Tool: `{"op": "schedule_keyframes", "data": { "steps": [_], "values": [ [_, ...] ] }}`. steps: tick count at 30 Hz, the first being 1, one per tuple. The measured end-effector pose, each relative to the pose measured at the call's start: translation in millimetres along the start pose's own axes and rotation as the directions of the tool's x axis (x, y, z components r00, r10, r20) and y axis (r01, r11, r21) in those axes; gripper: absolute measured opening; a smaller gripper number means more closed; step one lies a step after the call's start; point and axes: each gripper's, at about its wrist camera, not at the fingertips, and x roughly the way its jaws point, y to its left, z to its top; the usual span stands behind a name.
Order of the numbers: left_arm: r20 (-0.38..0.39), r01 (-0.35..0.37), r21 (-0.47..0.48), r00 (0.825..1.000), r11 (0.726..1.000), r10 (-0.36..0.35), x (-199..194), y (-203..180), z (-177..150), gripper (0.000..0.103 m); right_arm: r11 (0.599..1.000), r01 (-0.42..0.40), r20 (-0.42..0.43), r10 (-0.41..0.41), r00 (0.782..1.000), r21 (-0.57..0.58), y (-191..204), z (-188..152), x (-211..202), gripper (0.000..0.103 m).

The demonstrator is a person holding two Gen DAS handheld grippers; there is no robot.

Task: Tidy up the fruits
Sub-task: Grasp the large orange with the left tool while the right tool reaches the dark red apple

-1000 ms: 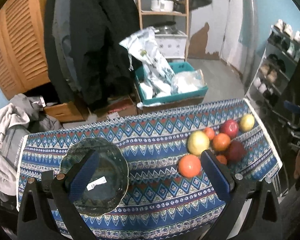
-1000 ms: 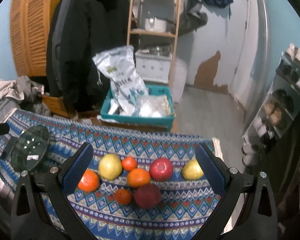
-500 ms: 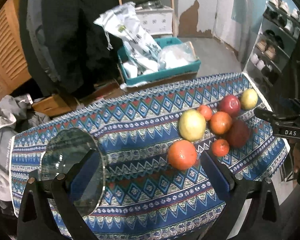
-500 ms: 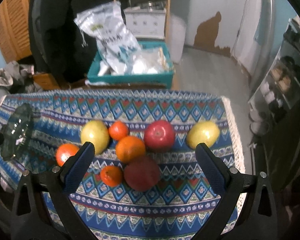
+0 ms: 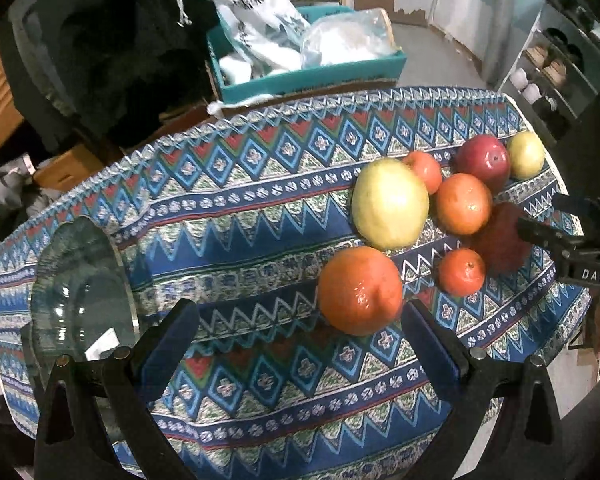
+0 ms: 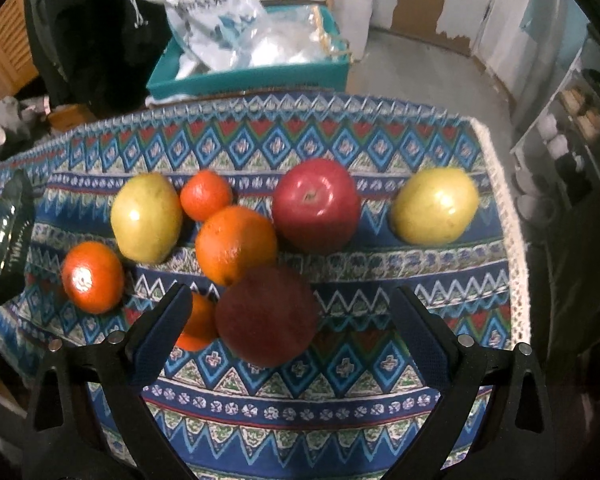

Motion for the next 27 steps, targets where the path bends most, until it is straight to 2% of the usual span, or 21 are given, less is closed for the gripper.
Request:
{"op": "schedule_keyframes", "data": {
  "steps": [10,17,20,22,27],
  "values": [
    [-0.068,0.019,0.022,0.998,1.000,-0.017,39,-19,7,0.102,0.999,-0.035,-0.084,0.035,0.996,0.008,-2,-7,29,0.093],
    [-0.111,0.041,0.025,0.993,0.999,-0.038,61,-29,9,0.102,0.996,-0.087,-0.109,0.090,0.990,0.034,-6,-14,42,0.090],
    [-0.128,0.047,0.025,0.991,0.999,-0.044,70,-32,8,0.102,0.990,-0.125,-0.132,0.132,0.982,0.058,-6,-16,51,0.083],
    [-0.135,0.057,0.020,0.989,0.998,-0.054,75,-32,7,0.102,0.986,-0.154,-0.136,0.162,0.977,0.068,-6,-17,51,0.072],
    [-0.160,0.104,0.000,0.982,0.995,-0.103,86,-33,2,0.080,0.987,-0.151,-0.126,0.157,0.980,0.053,-3,-18,52,0.072]
  ]
}}
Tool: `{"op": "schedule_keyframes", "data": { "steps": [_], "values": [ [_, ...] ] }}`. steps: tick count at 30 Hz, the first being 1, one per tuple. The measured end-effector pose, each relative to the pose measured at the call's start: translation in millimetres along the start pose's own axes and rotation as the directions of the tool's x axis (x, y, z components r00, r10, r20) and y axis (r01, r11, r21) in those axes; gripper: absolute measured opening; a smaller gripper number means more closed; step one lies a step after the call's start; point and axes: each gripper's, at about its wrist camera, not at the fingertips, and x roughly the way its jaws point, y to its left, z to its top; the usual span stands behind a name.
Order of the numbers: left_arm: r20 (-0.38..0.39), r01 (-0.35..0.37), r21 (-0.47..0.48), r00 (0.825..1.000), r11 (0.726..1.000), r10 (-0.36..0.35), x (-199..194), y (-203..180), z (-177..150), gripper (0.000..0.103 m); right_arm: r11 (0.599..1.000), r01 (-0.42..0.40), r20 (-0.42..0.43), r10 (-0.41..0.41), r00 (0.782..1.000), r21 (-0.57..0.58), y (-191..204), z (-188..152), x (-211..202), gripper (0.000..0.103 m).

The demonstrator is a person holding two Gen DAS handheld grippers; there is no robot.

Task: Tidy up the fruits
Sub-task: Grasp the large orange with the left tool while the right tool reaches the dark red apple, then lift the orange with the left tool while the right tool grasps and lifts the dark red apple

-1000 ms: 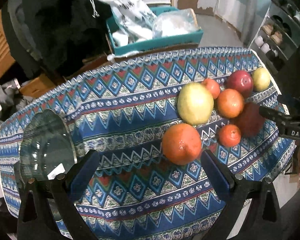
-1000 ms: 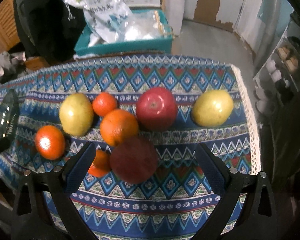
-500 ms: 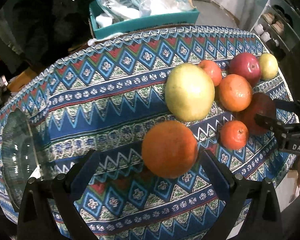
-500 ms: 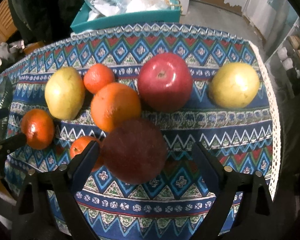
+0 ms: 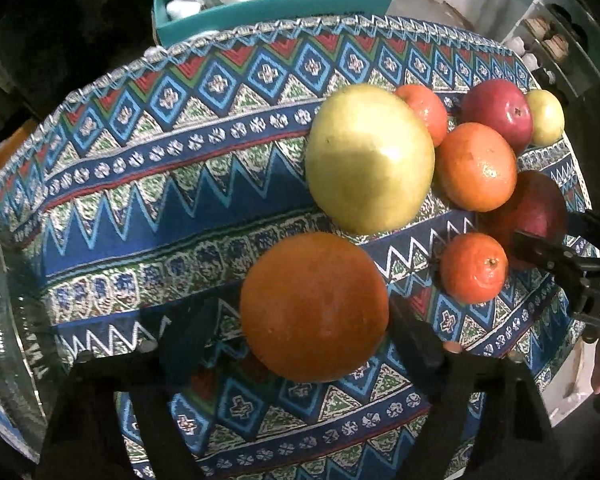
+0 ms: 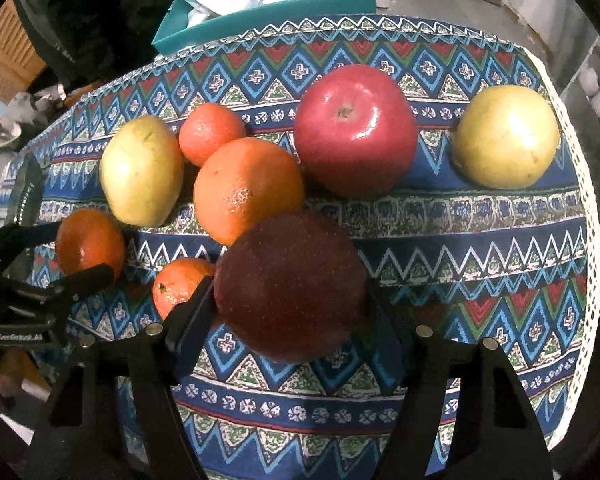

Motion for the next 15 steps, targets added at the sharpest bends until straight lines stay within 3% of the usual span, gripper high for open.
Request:
{"op": "schedule_keyframes", "data": {
  "steps": [3,15],
  "values": [
    [-0.005,0.046,-0.014,0.999,0.999,-0.046,4,1,-2,0.069,1.000,0.021,0.011,-0.020,1.000,-0.018,4,-2,-2,0.072],
    [0.037,0.033,0.000,0.999,0.999,-0.033,-12,-17,-25,0.068,0.995,0.079,0.104,-0.073,0.992,-0.058,13,-4,-26,0.072]
  ]
}}
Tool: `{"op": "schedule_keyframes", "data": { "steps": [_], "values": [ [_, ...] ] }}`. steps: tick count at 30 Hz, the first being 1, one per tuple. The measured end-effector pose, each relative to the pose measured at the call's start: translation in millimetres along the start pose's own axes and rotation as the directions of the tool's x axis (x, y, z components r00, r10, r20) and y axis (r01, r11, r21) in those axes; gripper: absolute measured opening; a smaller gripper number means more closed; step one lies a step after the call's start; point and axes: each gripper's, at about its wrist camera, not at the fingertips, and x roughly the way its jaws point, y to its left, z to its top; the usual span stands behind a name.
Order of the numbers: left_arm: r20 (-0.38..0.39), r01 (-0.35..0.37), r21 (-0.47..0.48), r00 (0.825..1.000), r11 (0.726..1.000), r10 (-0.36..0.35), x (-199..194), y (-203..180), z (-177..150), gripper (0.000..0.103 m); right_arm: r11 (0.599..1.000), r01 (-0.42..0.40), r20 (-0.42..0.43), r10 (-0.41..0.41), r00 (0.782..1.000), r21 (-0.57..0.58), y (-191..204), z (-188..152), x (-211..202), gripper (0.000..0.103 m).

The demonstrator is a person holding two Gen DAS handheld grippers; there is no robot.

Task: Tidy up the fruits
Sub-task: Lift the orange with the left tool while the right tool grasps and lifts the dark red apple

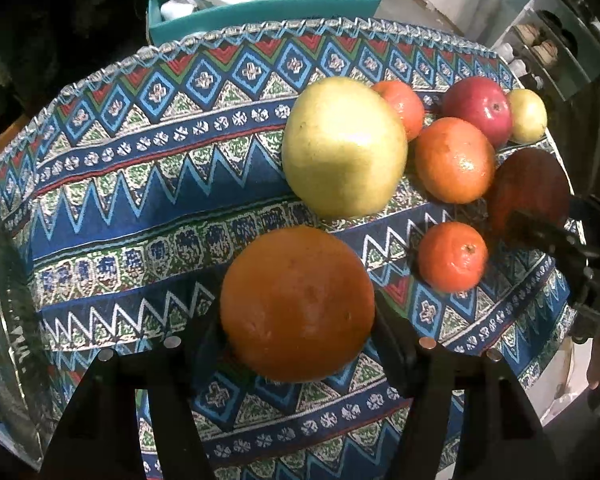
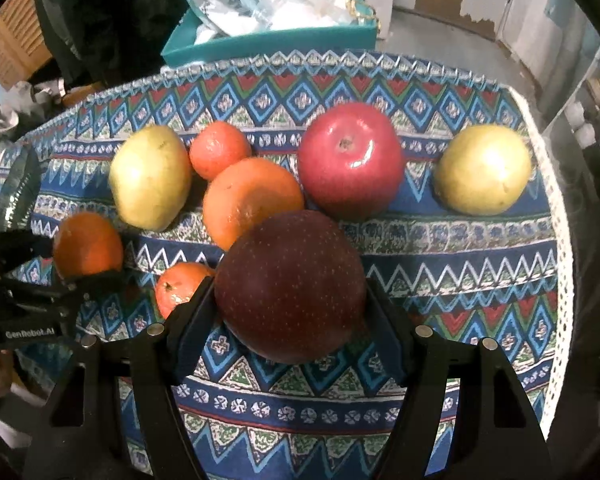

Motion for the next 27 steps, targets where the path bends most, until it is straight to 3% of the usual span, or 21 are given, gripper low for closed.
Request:
{"op": "schedule_keyframes", "data": {
  "steps": [10,13,27],
  "values": [
    [0.101,0.003,0.003,0.995,1.000,-0.003,-52,2,-9,0.068,1.000,0.020,0.085,-0.020,0.996,-0.001,5,7,-32,0.072],
    [0.123,-0.002,0.005,0.992,1.000,0.001,-64,6,2,0.068,1.000,0.020,0.114,-0.019,0.993,-0.008,9,7,-44,0.072],
    [0.245,-0.010,-0.003,0.969,1.000,0.010,-121,15,-4,0.068,0.998,0.004,0.232,0.012,0.973,-0.066,43,20,-90,0.072]
  ]
}}
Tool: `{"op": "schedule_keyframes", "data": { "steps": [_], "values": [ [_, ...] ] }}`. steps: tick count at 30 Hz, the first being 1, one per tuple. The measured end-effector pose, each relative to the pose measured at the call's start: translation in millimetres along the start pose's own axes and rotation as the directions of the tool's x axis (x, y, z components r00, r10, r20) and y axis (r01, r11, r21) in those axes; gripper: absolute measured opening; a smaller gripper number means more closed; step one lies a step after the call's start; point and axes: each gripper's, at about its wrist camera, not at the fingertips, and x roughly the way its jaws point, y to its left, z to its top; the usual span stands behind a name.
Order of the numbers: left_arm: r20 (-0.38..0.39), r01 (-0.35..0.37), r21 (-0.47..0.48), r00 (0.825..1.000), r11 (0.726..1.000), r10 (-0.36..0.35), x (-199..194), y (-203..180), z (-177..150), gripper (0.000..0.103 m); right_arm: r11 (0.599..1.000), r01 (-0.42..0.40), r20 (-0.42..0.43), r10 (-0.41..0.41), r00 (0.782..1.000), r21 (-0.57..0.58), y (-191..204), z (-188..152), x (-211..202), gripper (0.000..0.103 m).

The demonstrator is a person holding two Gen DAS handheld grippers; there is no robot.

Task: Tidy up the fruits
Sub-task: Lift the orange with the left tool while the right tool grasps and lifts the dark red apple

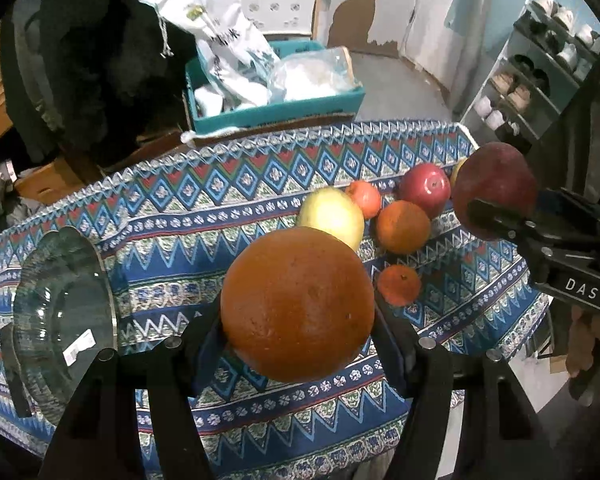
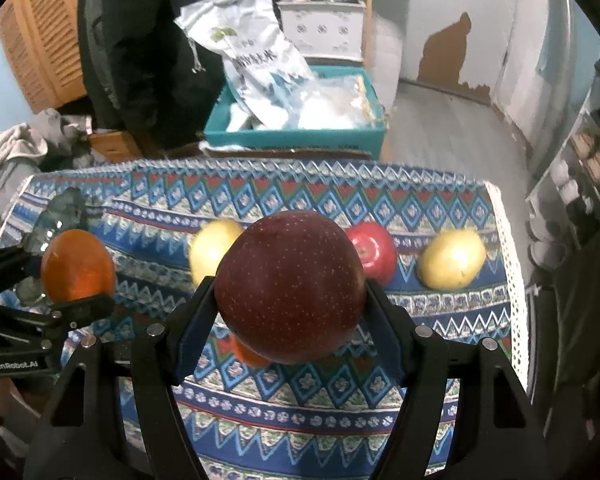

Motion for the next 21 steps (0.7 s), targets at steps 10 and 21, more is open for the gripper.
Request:
{"op": "schedule_keyframes", "data": {
  "steps": [10,21],
  "values": [
    [0.066,-0.029,-0.039,0.997,0.999,0.032,-34,29,-5,0.068,0.996,-0.060,0.055,0.063,0.997,-0.061,41,20,-16,0.072],
    [0.091,-0.074,-0.127,0.992,0.989,0.086,-51,79,-18,0.068,0.983,-0.136,0.051,0.143,0.988,-0.119,93,39,-13,0.072]
  ]
}}
